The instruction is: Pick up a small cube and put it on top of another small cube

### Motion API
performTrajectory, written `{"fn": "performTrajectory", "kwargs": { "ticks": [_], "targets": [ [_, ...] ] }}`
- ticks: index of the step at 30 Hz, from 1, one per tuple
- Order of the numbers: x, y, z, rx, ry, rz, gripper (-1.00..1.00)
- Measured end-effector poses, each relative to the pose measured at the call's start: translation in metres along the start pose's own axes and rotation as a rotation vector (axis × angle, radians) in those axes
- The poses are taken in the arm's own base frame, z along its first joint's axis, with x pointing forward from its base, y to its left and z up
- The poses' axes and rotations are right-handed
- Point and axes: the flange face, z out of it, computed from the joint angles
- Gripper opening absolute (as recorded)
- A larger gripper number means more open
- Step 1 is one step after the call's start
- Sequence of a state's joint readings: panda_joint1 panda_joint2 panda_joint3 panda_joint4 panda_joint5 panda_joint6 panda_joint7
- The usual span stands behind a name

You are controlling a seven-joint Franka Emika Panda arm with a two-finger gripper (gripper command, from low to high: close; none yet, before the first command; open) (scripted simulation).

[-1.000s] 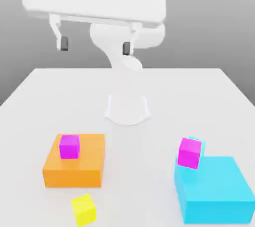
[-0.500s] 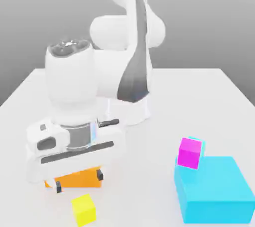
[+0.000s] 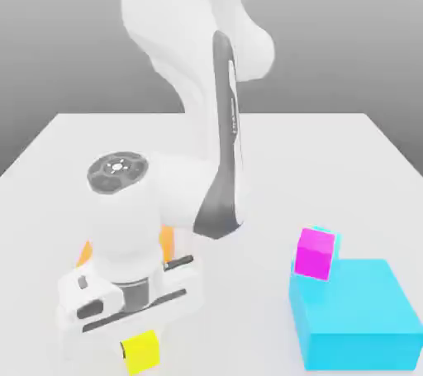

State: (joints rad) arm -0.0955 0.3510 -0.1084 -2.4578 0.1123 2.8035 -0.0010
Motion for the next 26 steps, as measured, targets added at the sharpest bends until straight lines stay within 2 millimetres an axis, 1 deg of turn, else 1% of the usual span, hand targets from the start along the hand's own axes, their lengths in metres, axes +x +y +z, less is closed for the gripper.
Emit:
{"fn": "performTrajectory", "kwargs": {
  "ticks": [2, 3, 4, 7, 8, 11, 14, 17, 18, 19, 22, 23, 26],
  "targets": [
    [-0.001, -0.002, -0.024, 0.001, 0.000, -0.001, -1.00],
    [-0.005, -0.014, -0.035, 0.003, 0.000, -0.009, -1.00],
    [-0.011, -0.031, -0.046, 0.006, -0.001, -0.020, -1.00],
    [-0.035, -0.084, -0.076, 0.013, -0.003, -0.062, -1.00],
    [-0.048, -0.110, -0.085, 0.014, -0.004, -0.096, -1.00],
    [-0.085, -0.157, -0.112, 0.015, -0.005, -0.140, -1.00],
    [-0.122, -0.186, -0.136, 0.013, -0.005, -0.157, -1.00],
    [-0.166, -0.214, -0.157, 0.007, -0.003, -0.192, -1.00],
    [-0.175, -0.219, -0.155, 0.004, -0.002, -0.199, -1.00],
    [-0.179, -0.222, -0.148, 0.003, -0.001, -0.202, -1.00],
    [-0.183, -0.224, -0.113, 0.000, 0.000, -0.205, -1.00],
    [-0.184, -0.223, -0.104, 0.000, 0.000, -0.205, 1.00],
    [-0.184, -0.223, -0.104, 0.000, 0.000, -0.205, 1.00]
  ]
}}
